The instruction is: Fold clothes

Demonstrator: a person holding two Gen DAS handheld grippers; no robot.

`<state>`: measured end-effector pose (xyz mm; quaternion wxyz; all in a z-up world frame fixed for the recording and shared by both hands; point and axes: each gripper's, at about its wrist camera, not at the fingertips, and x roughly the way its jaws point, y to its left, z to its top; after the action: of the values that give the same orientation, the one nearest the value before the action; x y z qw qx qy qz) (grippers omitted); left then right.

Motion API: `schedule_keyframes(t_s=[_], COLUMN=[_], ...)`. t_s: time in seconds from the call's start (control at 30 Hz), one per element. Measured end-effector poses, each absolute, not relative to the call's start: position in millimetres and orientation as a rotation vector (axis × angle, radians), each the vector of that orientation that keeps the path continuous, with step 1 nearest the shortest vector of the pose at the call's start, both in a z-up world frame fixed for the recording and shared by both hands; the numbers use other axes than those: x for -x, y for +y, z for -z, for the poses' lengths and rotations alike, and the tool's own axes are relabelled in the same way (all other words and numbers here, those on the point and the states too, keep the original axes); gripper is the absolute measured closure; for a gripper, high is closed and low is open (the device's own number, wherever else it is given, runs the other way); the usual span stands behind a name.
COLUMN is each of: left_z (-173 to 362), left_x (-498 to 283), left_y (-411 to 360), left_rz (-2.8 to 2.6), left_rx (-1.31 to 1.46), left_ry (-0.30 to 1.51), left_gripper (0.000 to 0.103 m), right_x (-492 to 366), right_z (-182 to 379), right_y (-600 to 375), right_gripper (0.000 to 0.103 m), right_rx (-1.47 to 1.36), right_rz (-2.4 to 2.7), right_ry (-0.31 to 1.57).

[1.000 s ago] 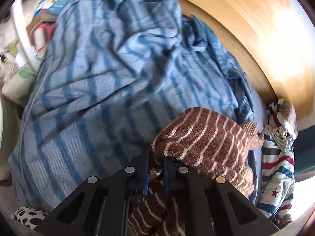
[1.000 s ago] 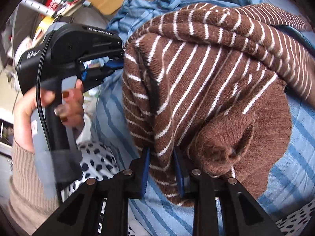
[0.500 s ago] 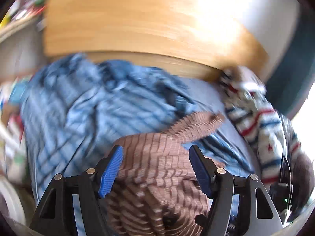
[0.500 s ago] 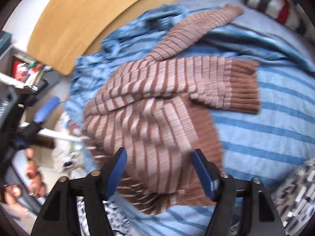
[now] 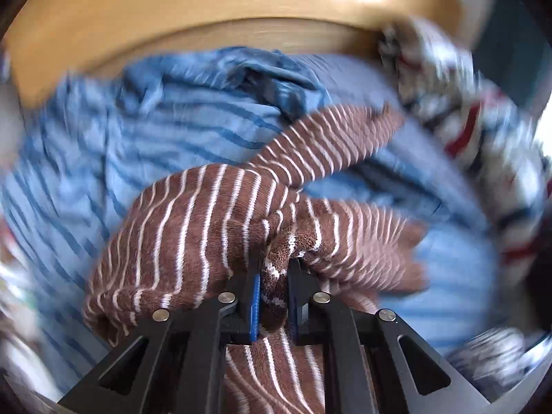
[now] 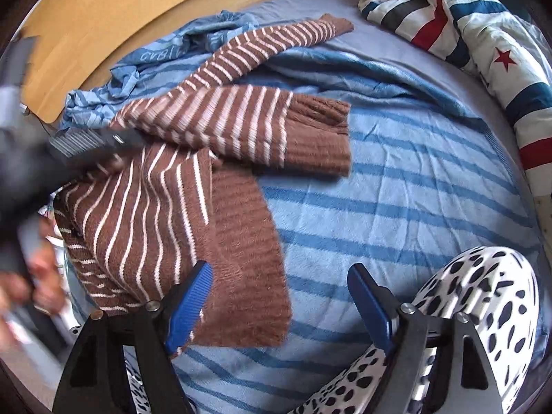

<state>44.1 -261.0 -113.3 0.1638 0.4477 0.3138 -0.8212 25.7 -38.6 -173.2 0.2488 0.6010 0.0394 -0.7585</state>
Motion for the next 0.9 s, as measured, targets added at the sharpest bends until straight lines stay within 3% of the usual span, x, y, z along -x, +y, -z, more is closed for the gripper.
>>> schedule_keyframes(t_s=[0.07, 0.17, 0.37, 0.4, 0.47, 0.53, 0.67, 0.7, 0.77, 0.9], left_z=[96.0, 76.4, 138.3, 154.9, 182.5, 192.1, 170.8, 161.6, 139.0, 114.5], left_x=[-76.0, -127.3, -203.9, -210.8, -222.7, -228.2, -220.1, -217.0, -211.3, -213.5], left_y=[-296.6, -339.9, -363.0, -362.6, -355.9, -348.9, -336.5, -333.4, -326.0, -314.7], left_rz=[2.287, 2.148, 1.650, 1.610, 1.559, 1.546, 1.670, 1.708, 1.800, 1.864], left_rx=[-1.094, -0.892, -1.125, -1.178, -1.228, -1.214, -1.154, -1.138, -1.089, -1.001], left_ry=[1.158, 1.103, 0.977, 1.016, 1.169, 1.279, 1.363, 1.373, 1.369, 1.349], left_gripper=[0.091, 0.091, 0.090, 0.087, 0.065, 0.053, 0.050, 0.047, 0.029, 0.025], right_x=[-30.6, -38.3, -51.4, -54.6, -63.1, -70.0, -64.8, -59.9, -48.2, -33.4], right_z=[171.4, 167.5, 167.5, 168.3, 170.1, 171.4, 164.7, 161.3, 151.5, 120.3], right_y=[-44.5, -55.2, -81.5, -87.5, -97.9, -104.4, -100.1, -96.9, -93.4, -108.2], right_gripper=[0.019, 0.019, 0.019, 0.019, 0.019, 0.019, 0.019, 0.019, 0.019, 0.022], right_rx=[-1.638, -1.626, -1.616, -1.603, -1.574, -1.551, -1.516, -1.506, -1.469, -1.334], right_rz=[2.042, 2.025, 1.985, 1.974, 1.947, 1.929, 1.929, 1.934, 1.967, 2.003], right_ry=[0.088, 0.070, 0.076, 0.104, 0.172, 0.228, 0.193, 0.157, 0.107, 0.104])
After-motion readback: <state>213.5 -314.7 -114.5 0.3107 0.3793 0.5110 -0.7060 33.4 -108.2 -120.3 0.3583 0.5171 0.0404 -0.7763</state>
